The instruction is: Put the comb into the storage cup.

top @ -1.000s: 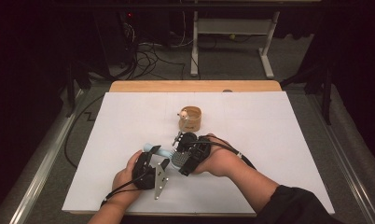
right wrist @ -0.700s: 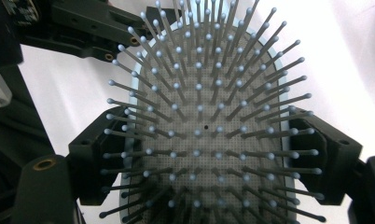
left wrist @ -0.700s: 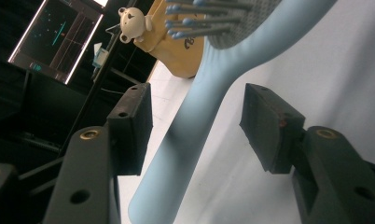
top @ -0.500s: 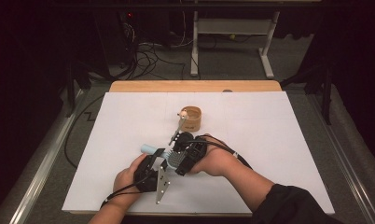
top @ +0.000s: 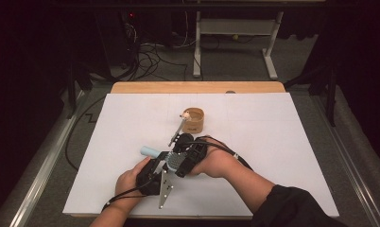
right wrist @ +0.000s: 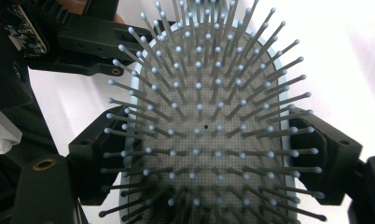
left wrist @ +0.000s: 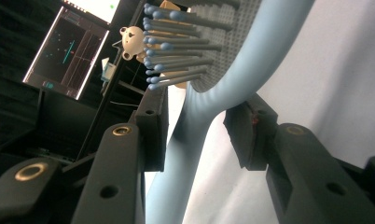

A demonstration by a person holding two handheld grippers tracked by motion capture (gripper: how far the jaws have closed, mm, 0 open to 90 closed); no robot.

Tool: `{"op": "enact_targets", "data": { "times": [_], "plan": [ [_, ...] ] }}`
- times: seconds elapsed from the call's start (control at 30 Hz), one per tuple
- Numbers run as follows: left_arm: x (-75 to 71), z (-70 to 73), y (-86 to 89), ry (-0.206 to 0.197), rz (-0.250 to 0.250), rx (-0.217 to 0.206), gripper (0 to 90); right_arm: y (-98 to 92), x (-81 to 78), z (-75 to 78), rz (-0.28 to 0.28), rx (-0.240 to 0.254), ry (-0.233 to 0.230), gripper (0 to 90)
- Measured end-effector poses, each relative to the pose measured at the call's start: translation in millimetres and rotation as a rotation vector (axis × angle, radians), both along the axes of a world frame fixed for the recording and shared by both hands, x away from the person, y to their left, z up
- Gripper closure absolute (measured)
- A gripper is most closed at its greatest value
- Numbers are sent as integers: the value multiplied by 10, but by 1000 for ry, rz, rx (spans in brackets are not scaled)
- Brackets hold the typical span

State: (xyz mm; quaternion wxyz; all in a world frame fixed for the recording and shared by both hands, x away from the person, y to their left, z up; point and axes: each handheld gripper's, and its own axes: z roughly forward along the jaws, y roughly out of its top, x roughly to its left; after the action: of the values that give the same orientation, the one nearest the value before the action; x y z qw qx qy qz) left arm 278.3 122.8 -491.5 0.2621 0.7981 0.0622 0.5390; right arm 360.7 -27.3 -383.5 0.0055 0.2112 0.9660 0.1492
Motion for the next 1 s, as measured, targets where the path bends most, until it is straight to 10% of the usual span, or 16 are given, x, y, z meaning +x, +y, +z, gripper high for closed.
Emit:
{"op": "enact_targets", "data": {
  "times": [1.0],
  "plan": [
    [-19, -23, -26, -64, 7, 74, 737, 11, 8, 50, -11, 10, 3, 208]
  ]
}}
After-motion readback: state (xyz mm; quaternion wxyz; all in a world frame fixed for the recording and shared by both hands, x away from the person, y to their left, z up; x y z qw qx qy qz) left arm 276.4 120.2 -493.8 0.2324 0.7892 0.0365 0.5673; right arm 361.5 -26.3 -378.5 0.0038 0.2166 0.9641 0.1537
